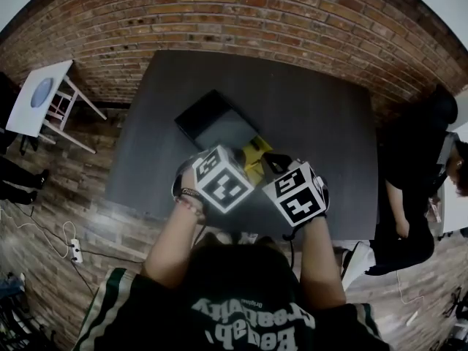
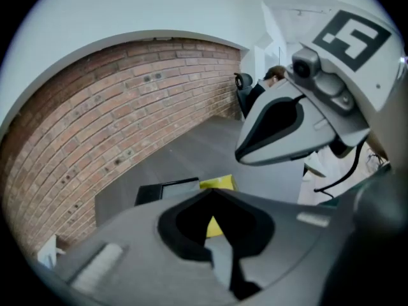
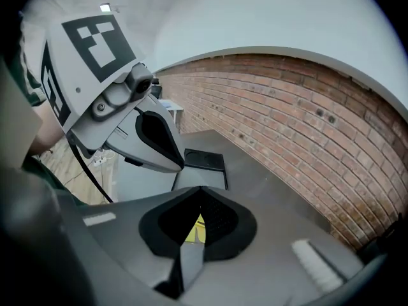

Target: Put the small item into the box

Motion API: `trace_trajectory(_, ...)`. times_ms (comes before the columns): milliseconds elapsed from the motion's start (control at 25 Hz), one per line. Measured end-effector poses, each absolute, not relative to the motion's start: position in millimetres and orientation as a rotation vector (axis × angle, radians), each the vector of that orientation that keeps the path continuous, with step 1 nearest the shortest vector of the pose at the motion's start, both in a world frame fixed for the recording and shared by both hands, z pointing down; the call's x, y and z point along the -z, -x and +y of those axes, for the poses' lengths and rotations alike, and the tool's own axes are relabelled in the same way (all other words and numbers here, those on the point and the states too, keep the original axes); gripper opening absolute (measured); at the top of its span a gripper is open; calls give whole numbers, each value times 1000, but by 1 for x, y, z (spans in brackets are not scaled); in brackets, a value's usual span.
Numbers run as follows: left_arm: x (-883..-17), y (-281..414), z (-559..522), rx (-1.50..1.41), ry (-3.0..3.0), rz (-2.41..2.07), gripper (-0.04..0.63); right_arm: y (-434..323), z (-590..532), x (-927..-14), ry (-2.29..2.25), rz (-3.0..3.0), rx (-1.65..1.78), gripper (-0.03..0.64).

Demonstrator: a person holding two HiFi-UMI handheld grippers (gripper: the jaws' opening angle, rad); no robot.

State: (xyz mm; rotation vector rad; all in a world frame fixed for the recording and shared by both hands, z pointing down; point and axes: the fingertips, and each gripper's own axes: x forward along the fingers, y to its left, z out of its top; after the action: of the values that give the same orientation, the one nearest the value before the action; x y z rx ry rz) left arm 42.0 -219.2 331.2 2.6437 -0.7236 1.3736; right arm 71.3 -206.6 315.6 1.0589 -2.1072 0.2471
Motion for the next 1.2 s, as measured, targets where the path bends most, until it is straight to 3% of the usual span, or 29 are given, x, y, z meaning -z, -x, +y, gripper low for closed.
trace_trajectory(480, -290, 4, -201, -1248, -2762, -812, 3, -56, -181, -277, -1250, -2157, -264, 6)
trace_trajectory(1200, -264, -1, -177, -1143, -2828, -848, 3, -66, -152, -248, -1326, -2219, -277, 6)
